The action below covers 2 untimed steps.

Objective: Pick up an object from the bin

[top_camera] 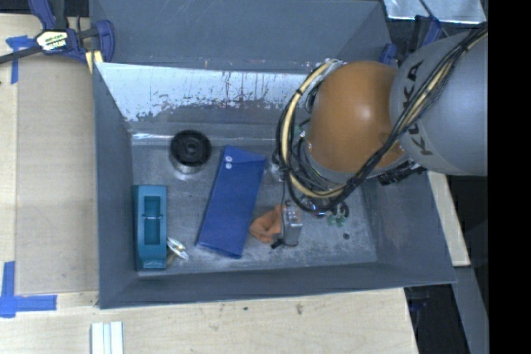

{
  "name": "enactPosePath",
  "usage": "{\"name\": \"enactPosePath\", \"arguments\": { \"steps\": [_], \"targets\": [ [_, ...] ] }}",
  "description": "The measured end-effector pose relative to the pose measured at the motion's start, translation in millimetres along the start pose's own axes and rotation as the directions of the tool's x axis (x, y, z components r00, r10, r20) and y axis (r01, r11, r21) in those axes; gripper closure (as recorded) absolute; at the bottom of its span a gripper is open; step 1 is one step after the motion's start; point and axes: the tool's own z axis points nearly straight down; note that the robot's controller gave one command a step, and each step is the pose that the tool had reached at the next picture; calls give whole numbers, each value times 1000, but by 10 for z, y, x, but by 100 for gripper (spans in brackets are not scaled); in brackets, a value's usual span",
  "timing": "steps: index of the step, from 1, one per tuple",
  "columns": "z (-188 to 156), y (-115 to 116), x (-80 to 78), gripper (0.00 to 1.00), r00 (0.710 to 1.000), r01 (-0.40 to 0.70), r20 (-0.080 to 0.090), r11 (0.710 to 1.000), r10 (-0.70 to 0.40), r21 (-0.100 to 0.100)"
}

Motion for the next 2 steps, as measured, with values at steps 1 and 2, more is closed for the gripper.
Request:
{"name": "enactPosePath", "arguments": {
  "steps": [1,2],
  "targets": [
    [-45,-3,-16,0,1000,-2,8,1000,2,-1],
    [582,-278,-17,0,998,63,13,998,-63,1]
  ]
}}
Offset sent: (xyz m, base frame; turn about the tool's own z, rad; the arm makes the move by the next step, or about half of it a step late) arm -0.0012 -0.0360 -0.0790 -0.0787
